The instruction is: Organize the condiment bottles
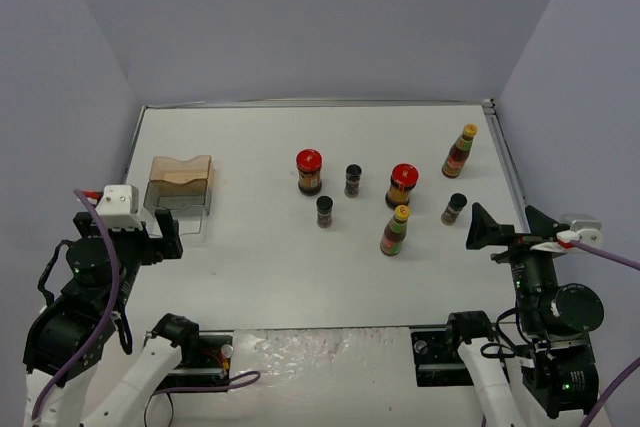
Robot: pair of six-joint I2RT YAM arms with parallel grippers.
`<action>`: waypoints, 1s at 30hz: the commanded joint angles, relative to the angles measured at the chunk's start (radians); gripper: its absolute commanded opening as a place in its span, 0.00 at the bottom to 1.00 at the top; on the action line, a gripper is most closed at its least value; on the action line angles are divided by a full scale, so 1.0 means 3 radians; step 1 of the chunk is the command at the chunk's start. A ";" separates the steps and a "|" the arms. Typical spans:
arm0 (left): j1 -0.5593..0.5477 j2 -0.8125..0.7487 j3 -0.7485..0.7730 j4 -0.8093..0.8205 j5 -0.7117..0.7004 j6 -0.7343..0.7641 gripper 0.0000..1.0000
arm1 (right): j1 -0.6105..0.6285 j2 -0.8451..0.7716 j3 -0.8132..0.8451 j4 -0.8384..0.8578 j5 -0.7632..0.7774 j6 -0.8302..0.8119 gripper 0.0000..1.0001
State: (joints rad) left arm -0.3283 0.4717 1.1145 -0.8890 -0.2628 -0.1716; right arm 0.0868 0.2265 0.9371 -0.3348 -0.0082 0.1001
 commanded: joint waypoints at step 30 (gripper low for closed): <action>-0.1354 0.2224 0.0424 0.1774 0.1075 -0.0586 0.97 | 0.0023 0.0418 0.0055 0.0119 -0.0101 0.0184 1.00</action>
State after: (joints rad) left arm -0.5717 1.0202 1.1581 -0.6223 0.1222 -0.3090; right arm 0.0868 0.2624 0.9192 -0.3632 -0.0334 0.1323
